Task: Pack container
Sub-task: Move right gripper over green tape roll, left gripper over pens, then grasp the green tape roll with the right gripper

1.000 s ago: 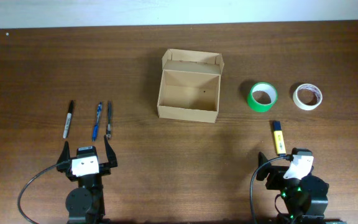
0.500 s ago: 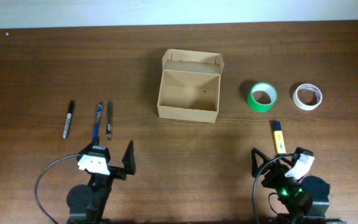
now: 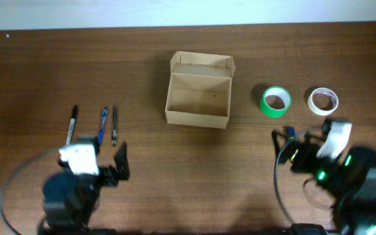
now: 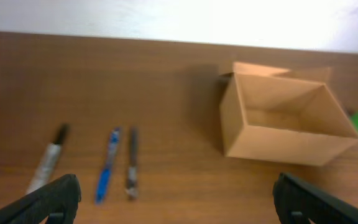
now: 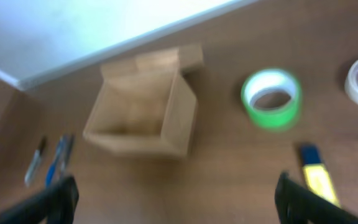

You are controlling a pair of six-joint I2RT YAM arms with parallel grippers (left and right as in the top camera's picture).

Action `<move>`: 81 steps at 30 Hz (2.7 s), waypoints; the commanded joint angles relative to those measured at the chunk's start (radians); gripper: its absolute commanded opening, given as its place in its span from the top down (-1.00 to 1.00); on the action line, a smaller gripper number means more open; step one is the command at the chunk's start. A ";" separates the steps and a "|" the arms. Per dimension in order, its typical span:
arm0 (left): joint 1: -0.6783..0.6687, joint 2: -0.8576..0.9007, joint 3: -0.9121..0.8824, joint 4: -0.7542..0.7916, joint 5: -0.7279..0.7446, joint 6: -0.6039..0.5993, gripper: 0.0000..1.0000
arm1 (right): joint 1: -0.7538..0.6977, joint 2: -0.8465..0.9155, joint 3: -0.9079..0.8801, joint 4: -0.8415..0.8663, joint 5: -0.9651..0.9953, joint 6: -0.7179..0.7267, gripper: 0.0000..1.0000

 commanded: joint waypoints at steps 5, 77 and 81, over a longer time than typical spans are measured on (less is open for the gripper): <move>0.035 0.509 0.474 -0.192 -0.097 0.103 -0.99 | -0.007 0.535 0.716 -0.343 0.027 -0.176 -0.98; 0.135 1.262 0.666 -0.260 -0.037 0.103 -0.99 | 0.294 1.197 1.472 -0.611 0.258 -0.106 0.92; 0.135 1.262 0.666 -0.260 -0.037 0.103 -0.99 | 0.469 1.207 1.460 -0.604 0.326 -0.184 0.92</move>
